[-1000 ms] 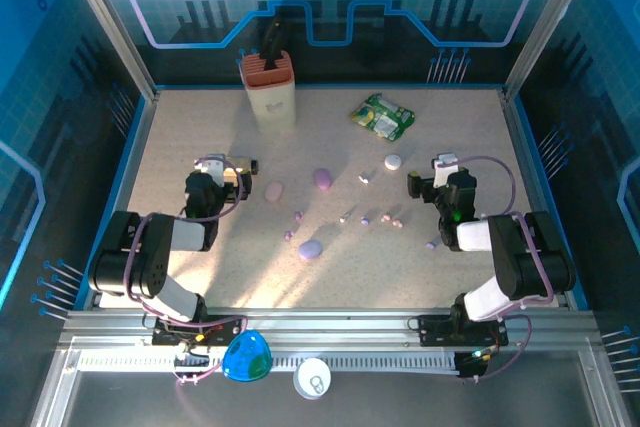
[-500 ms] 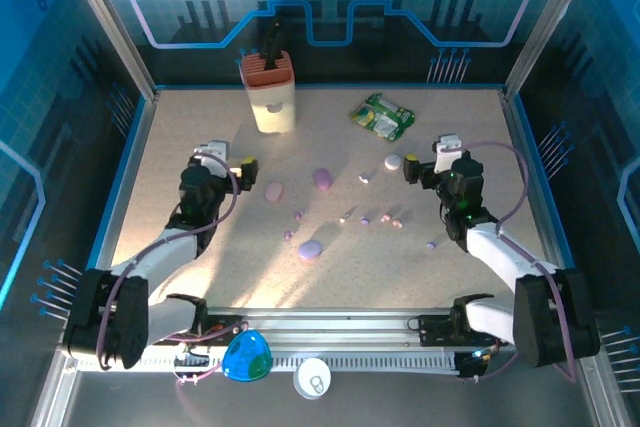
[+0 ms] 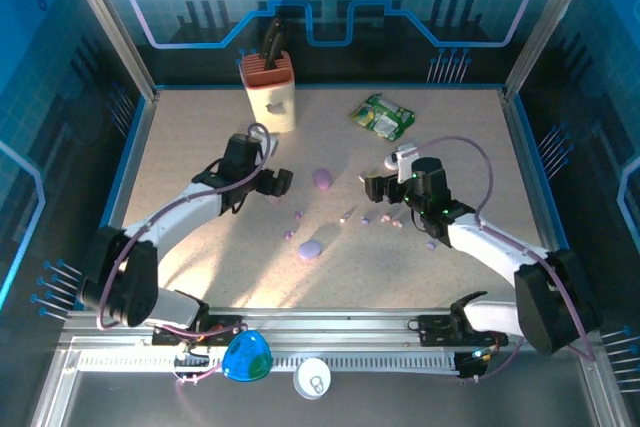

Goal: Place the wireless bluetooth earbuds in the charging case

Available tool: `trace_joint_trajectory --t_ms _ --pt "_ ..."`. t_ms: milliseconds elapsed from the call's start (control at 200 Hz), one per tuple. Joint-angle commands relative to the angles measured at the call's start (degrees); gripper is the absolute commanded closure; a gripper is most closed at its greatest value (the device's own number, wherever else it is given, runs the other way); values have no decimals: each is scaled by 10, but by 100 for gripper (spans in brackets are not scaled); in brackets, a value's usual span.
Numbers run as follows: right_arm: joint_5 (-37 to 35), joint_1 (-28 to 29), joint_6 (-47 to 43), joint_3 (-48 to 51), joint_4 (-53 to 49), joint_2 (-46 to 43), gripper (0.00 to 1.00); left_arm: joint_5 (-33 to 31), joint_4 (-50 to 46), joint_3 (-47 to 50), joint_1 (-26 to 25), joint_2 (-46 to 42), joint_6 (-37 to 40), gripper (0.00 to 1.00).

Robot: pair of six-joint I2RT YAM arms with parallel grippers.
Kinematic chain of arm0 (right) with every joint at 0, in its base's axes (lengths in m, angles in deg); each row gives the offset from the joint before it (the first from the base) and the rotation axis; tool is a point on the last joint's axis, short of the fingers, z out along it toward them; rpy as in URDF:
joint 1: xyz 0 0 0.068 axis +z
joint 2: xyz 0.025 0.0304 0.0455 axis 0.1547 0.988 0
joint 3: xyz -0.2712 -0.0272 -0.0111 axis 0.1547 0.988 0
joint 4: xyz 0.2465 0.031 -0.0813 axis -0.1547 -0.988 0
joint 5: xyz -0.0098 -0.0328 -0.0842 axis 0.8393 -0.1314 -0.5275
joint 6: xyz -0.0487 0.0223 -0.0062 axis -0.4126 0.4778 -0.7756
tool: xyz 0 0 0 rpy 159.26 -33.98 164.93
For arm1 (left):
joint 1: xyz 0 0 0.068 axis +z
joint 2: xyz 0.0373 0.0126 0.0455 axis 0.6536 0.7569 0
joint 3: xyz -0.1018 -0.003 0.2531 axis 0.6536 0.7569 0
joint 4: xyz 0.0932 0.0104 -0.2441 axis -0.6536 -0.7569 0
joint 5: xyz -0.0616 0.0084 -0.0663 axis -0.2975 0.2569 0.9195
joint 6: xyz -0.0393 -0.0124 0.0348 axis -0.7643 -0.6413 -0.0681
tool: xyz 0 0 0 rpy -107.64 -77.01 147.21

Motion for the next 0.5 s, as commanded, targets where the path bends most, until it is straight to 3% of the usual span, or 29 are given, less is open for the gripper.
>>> trace_joint_trajectory --t_ms 0,490 --pt "14 22 40 -20 16 22 0 -10 -145 -40 -7 50 -17 1" --pt "15 48 42 -38 14 49 0 -51 -221 -141 -6 188 -38 11"
